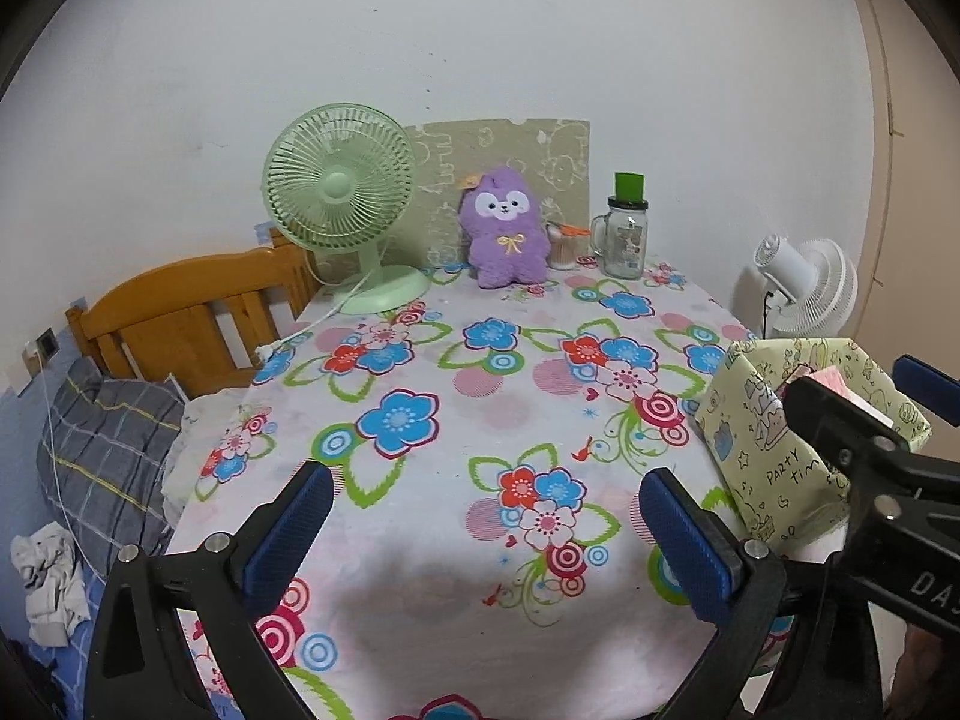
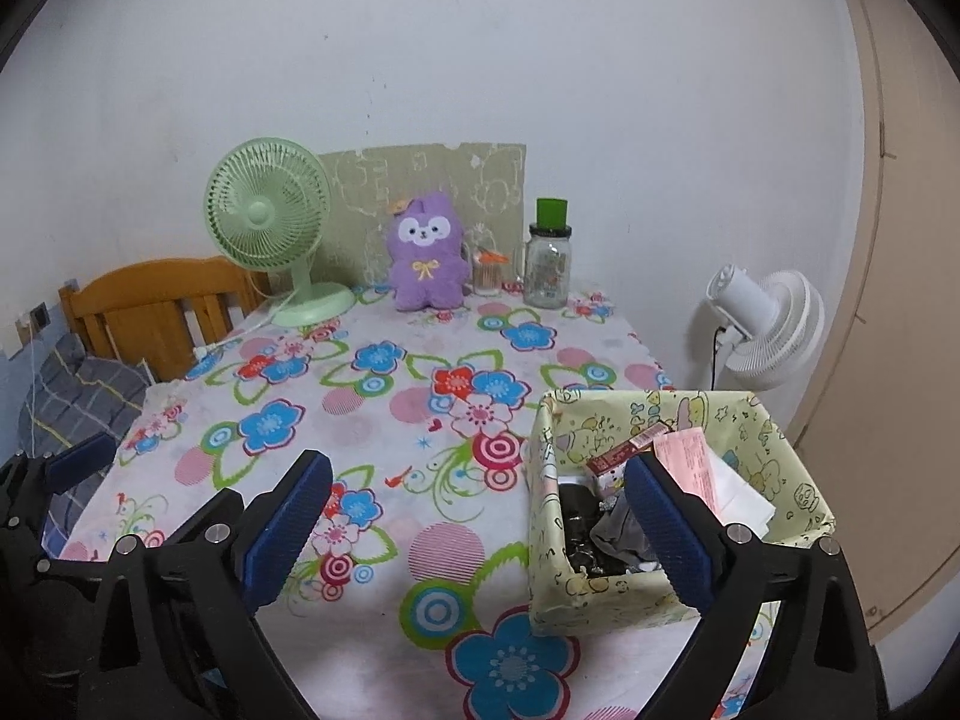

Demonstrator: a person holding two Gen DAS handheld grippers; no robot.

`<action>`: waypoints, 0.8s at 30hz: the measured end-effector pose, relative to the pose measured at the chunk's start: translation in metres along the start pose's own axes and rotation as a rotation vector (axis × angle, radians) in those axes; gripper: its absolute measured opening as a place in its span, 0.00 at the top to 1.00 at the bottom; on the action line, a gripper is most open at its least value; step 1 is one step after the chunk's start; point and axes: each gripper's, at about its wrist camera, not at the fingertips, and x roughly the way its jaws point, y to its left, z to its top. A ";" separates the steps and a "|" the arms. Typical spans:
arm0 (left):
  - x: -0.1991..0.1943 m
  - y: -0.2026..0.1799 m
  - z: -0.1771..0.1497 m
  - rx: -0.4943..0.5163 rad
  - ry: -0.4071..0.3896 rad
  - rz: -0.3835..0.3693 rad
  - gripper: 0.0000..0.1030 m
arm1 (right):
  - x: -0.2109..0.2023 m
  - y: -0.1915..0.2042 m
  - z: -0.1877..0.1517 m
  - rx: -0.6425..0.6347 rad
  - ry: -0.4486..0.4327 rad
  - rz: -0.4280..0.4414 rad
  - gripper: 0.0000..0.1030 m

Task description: Organize soft objects

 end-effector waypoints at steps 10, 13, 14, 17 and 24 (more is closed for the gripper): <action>-0.017 0.011 0.000 -0.023 -0.045 0.010 0.00 | -0.010 -0.001 -0.002 0.018 -0.015 0.008 0.02; -0.019 0.010 0.000 -0.019 -0.050 0.018 0.00 | -0.014 -0.004 -0.001 0.023 -0.022 0.005 0.02; -0.020 0.010 0.000 -0.019 -0.052 0.016 0.00 | -0.015 -0.005 -0.001 0.024 -0.026 0.004 0.02; -0.023 0.010 0.001 -0.024 -0.058 0.011 0.00 | -0.019 -0.007 -0.001 0.027 -0.037 -0.001 0.02; -0.031 0.009 0.002 -0.034 -0.076 0.010 0.00 | -0.025 -0.013 0.001 0.039 -0.051 0.003 0.01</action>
